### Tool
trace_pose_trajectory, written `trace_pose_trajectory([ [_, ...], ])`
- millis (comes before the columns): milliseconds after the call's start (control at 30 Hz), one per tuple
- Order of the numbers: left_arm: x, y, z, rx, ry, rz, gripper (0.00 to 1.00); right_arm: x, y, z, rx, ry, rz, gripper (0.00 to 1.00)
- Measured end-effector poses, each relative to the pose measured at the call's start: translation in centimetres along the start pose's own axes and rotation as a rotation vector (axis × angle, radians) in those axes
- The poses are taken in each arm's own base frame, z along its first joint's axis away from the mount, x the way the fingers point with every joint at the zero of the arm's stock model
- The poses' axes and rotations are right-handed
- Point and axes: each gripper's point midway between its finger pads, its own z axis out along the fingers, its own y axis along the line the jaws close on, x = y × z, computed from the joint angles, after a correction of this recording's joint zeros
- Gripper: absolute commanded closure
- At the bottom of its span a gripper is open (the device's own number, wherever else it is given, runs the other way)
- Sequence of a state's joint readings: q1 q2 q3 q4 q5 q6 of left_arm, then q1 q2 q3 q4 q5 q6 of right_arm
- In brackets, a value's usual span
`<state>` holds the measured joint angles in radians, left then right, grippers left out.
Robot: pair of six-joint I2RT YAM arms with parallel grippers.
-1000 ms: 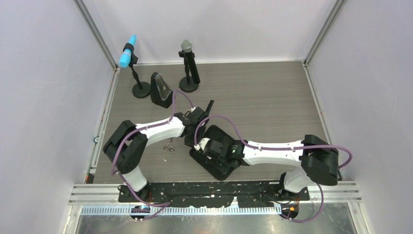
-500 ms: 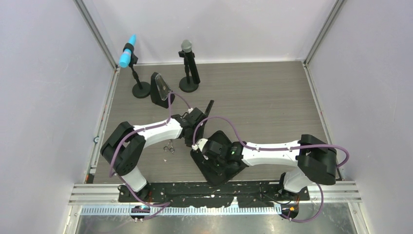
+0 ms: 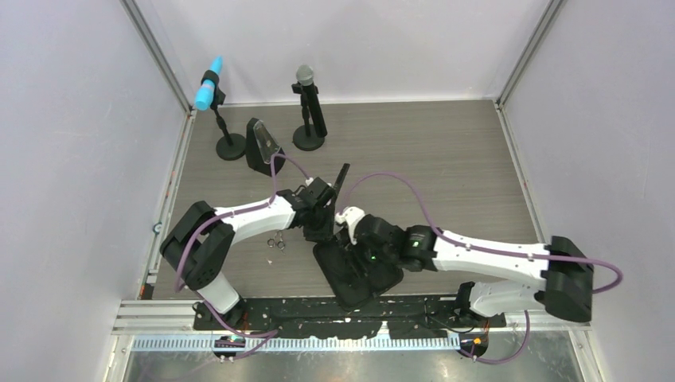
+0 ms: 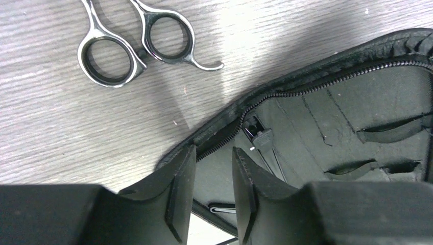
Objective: Sort the hair-cutting tools
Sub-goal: Place the haircut tool in the hairdressing tool bag, then adjust the haircut tool in the hairdressing tool bag.
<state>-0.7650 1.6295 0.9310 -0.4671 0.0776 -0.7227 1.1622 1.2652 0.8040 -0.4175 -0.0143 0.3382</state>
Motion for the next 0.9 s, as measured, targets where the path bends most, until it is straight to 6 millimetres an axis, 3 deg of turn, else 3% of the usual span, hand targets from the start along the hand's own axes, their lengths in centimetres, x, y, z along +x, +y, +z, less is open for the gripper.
trace_pose_trajectory([
  [133, 0.1, -0.1, -0.4, 0.012, -0.006, -0.004, 0.51, -0.4, -3.5, -2.4, 0.134, -0.068, 0.112, 0.44],
  [300, -0.1, 0.4, -1.7, 0.02, -0.022, -0.02, 0.45, 3.7, -7.8, -3.7, 0.298, -0.003, 0.248, 0.42],
  [367, -0.7, 0.5, -2.5, 0.03, -0.046, -0.032, 0.44, 5.8, -8.4, -4.0, 0.33, 0.039, 0.284, 0.41],
  [533, -1.8, 0.5, -4.0, 0.054, -0.093, -0.042, 0.43, 8.7, -9.4, -4.8, 0.391, 0.066, 0.372, 0.39],
  [800, -1.8, 0.4, -4.3, 0.076, -0.085, -0.032, 0.42, 10.1, -10.4, -4.2, 0.426, 0.064, 0.466, 0.42],
  [900, -1.9, 0.5, -4.4, 0.085, -0.081, -0.038, 0.42, 9.9, -10.8, -3.5, 0.433, 0.063, 0.484, 0.54],
])
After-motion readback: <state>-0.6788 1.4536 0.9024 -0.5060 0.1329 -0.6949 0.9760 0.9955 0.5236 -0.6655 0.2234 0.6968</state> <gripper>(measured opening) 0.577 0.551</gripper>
